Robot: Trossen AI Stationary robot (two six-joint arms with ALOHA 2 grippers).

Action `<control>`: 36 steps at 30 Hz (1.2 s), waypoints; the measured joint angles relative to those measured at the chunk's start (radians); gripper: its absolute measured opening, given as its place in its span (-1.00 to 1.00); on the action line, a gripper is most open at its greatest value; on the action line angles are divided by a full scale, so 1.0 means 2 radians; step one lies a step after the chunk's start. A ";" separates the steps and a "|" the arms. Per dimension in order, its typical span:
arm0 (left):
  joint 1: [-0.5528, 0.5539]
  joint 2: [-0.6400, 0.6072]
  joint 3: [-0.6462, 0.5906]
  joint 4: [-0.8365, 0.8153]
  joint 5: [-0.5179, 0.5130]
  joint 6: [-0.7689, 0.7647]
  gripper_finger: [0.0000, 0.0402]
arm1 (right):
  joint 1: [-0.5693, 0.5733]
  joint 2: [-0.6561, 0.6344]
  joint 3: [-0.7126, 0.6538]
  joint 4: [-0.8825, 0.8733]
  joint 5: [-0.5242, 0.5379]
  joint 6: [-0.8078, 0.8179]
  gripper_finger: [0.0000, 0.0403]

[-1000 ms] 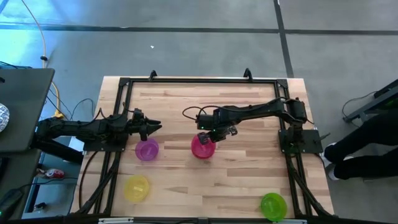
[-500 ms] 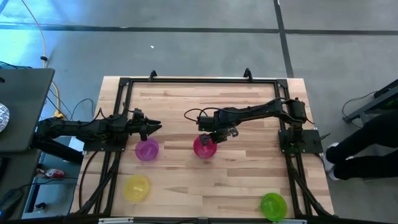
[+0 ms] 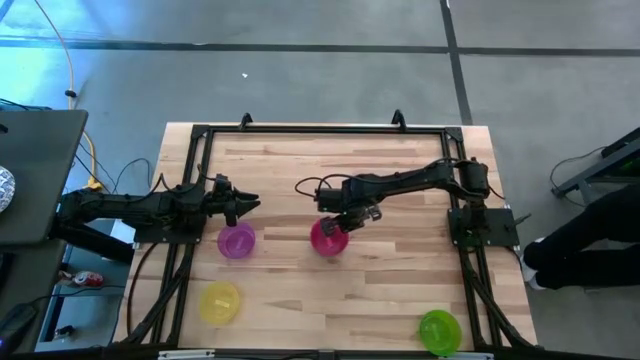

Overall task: Nest bowls inside each other
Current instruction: Stack the red bowl on top of the orange bowl, then stack the violet bowl on top of the red bowl

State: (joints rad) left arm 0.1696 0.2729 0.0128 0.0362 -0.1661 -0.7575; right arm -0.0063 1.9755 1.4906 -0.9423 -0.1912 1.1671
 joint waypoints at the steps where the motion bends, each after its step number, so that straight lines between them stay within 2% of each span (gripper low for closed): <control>1: 0.000 0.000 0.000 0.001 0.000 -0.001 -0.08 | 0.001 0.000 0.000 0.003 0.002 0.000 -1.00; 5: 0.000 0.000 0.000 0.003 0.000 -0.001 -0.08 | 0.001 -0.001 0.003 0.007 0.010 -0.005 -0.93; 16: 0.000 0.000 0.000 0.003 0.000 -0.003 -0.08 | 0.001 -0.001 0.037 0.001 0.015 -0.031 -0.50; 21: 0.000 0.000 0.000 0.003 0.002 -0.004 -0.08 | 0.001 -0.001 0.075 -0.044 0.013 -0.055 -0.42; 24: 0.000 0.000 0.000 0.003 0.042 0.013 -0.08 | 0.001 -0.001 0.103 -0.080 0.015 -0.093 -0.41; 29: 0.000 0.001 0.000 -0.002 0.157 0.048 -0.08 | 0.005 -0.001 0.159 -0.131 0.028 -0.187 -0.41; 33: 0.001 0.001 0.020 -0.046 0.181 0.071 -0.08 | 0.011 -0.001 0.207 -0.157 0.063 -0.258 -0.41; 36: 0.001 0.001 0.051 -0.123 0.182 0.122 -0.08 | 0.015 -0.001 0.239 -0.160 0.084 -0.312 -0.41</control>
State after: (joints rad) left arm 0.1707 0.2747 0.1157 -0.2095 0.1972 -0.5128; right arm 0.0236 1.9728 1.9682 -1.2625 -0.0231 0.5424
